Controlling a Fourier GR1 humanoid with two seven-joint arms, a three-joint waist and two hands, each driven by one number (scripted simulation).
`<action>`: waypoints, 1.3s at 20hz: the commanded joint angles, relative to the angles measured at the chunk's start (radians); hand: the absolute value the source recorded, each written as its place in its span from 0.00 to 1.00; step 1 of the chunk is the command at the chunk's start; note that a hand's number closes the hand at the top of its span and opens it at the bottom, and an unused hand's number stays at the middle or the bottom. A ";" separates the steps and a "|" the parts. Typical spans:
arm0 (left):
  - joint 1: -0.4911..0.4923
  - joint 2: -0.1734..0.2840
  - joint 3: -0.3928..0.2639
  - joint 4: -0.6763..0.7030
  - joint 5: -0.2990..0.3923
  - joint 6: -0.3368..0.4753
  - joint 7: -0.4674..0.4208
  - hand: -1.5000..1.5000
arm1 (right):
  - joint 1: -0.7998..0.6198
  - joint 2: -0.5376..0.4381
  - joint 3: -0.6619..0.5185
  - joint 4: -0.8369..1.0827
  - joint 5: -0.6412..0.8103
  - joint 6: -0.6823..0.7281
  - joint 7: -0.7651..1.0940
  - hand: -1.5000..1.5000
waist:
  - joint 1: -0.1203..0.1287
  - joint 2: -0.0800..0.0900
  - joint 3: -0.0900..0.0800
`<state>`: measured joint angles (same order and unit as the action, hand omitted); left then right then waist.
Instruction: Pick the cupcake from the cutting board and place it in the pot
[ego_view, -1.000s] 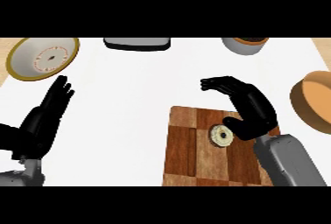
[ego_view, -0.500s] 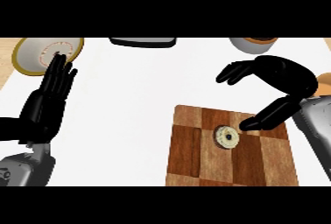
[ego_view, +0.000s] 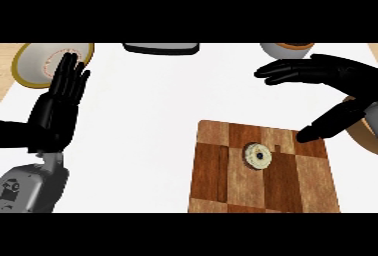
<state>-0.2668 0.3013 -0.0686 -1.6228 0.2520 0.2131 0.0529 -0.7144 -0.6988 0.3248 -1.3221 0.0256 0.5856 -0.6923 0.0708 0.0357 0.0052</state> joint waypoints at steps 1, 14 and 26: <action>-0.021 -0.008 0.008 0.042 -0.014 0.012 -0.015 0.50 | -0.019 -0.084 0.120 -0.010 0.166 0.109 -0.247 0.00 | -0.019 -0.008 -0.002; -0.007 -0.004 0.046 0.124 -0.021 -0.020 -0.056 0.50 | -0.107 -0.067 0.373 0.194 0.414 -0.135 -0.386 0.00 | -0.045 -0.028 -0.005; -0.049 -0.019 0.066 0.115 -0.026 -0.014 -0.015 0.50 | -0.084 0.080 0.484 0.332 0.511 -0.261 -0.426 0.00 | -0.060 -0.032 -0.005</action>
<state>-0.2919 0.2884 -0.0053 -1.5193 0.2401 0.1870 0.0250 -0.8116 -0.6457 0.7937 -1.0273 0.5138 0.2767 -0.9712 0.0207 0.0056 0.0004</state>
